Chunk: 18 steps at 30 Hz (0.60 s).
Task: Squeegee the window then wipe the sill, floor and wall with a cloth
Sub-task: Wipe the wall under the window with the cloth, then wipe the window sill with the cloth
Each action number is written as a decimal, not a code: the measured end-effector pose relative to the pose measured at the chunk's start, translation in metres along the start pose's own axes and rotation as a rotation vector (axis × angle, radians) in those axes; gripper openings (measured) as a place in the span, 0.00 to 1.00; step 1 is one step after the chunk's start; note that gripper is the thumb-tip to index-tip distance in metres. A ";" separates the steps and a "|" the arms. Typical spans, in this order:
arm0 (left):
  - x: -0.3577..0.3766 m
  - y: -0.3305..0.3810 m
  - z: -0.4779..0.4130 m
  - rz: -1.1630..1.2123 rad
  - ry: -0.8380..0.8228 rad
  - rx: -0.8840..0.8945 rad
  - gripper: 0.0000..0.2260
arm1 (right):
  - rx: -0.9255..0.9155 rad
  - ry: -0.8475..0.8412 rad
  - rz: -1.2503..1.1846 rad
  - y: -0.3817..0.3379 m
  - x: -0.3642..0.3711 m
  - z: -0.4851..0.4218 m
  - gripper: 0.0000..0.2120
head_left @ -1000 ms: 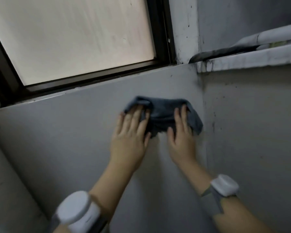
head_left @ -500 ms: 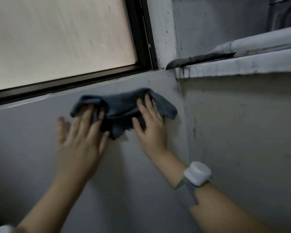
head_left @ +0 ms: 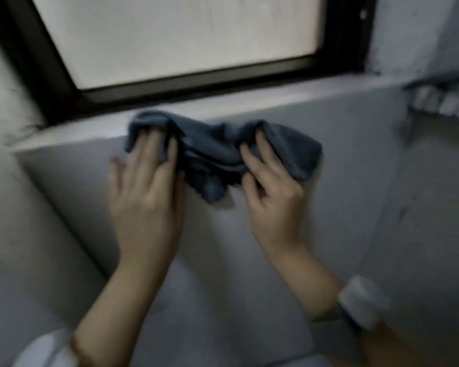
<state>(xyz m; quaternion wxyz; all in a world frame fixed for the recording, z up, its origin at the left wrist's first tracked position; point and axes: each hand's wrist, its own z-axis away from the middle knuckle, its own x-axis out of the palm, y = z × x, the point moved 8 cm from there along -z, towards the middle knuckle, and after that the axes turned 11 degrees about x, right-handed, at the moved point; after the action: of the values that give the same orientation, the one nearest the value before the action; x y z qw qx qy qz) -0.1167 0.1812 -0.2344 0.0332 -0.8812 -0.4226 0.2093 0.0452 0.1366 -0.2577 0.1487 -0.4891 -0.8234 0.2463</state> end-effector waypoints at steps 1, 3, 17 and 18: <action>-0.004 0.000 -0.004 0.015 -0.023 -0.007 0.15 | 0.033 -0.040 0.012 -0.005 -0.003 -0.001 0.14; -0.025 -0.006 -0.026 0.084 -0.101 -0.093 0.15 | 0.119 -0.142 -0.002 -0.028 -0.005 -0.018 0.14; -0.130 -0.023 -0.209 1.023 -0.620 -1.081 0.09 | 1.161 -0.523 -0.380 -0.160 -0.044 -0.149 0.19; -0.138 -0.023 -0.227 1.045 -0.659 -1.072 0.08 | 1.177 -0.580 -0.387 -0.172 -0.049 -0.163 0.19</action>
<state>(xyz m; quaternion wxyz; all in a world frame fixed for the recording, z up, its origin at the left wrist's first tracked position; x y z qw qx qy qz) -0.1201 0.1177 0.0251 -0.6205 -0.7540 0.0121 0.2155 0.0217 0.0669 -0.0266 0.2044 -0.0850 -0.6314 0.7432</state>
